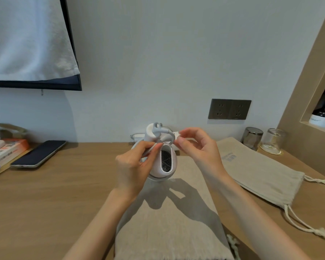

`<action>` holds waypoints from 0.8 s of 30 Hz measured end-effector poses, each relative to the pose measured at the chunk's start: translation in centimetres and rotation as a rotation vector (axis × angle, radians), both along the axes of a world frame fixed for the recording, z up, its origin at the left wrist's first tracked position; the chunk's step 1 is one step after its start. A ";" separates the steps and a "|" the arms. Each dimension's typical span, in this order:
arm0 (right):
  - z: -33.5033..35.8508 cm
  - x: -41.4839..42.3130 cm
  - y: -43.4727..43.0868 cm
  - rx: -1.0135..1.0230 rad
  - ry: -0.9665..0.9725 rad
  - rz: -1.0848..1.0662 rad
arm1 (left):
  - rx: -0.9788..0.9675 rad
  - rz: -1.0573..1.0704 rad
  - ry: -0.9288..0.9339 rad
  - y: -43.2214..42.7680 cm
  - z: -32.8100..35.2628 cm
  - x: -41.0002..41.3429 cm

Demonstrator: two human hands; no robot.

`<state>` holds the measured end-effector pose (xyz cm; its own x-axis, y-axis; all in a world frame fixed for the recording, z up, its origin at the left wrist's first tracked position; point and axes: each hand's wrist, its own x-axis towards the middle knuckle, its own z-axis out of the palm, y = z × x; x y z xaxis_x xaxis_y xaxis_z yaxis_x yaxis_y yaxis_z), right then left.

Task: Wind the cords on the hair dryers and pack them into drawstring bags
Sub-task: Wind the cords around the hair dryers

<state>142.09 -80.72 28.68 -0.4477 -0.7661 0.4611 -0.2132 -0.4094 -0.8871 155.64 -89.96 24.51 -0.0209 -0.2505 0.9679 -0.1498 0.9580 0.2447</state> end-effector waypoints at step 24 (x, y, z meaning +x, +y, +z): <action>1.3 0.8 0.9 -0.048 0.162 -0.078 | 0.445 -0.356 -0.259 0.1 2.1 0.3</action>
<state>142.85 -79.79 29.93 -0.4216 -0.7075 0.5671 -0.3839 -0.4273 -0.8185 155.97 -89.81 26.61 -0.3976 -0.5630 0.7246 0.0518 0.7746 0.6303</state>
